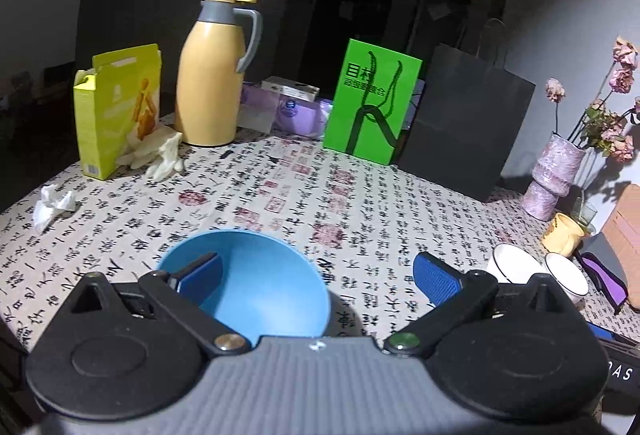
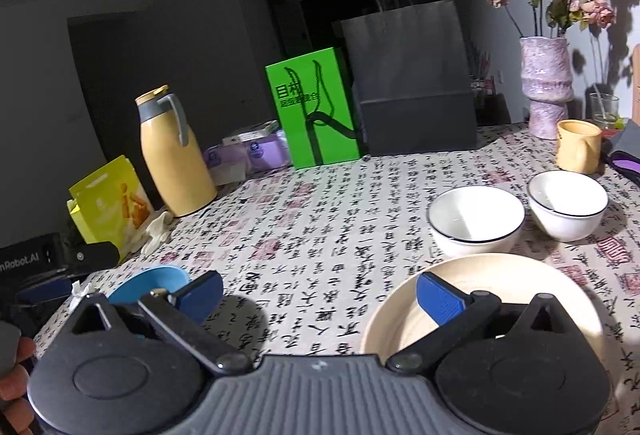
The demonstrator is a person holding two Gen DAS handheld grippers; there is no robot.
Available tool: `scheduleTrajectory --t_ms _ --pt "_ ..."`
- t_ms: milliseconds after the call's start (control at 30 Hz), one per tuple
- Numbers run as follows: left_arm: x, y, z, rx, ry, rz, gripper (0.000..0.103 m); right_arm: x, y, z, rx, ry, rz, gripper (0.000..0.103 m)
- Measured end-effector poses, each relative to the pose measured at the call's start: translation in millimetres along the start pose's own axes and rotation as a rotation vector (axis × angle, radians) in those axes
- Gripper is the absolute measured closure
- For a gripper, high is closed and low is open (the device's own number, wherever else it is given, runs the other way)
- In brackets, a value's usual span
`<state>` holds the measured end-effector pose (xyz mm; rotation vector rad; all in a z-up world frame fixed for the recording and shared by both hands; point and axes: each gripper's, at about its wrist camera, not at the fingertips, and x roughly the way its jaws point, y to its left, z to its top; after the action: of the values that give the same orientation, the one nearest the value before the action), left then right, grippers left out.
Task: Organize plates and bowls
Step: 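Move both open tools toward the two white black-rimmed bowls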
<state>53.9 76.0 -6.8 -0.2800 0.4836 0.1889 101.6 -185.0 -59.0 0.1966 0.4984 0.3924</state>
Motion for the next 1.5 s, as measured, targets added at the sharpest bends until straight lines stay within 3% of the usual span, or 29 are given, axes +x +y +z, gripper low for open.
scheduleTrajectory --t_ms 700,1500 --pt "27.0 -54.9 5.9 0.023 0.011 -0.087 0.000 -4.3 -48.7 19.5 0.016 -0.001 -0.087 0.000" --pt "85.4 -122.2 10.8 0.074 0.047 -0.185 0.000 27.3 -118.1 46.2 0.048 0.031 -0.160 0.000"
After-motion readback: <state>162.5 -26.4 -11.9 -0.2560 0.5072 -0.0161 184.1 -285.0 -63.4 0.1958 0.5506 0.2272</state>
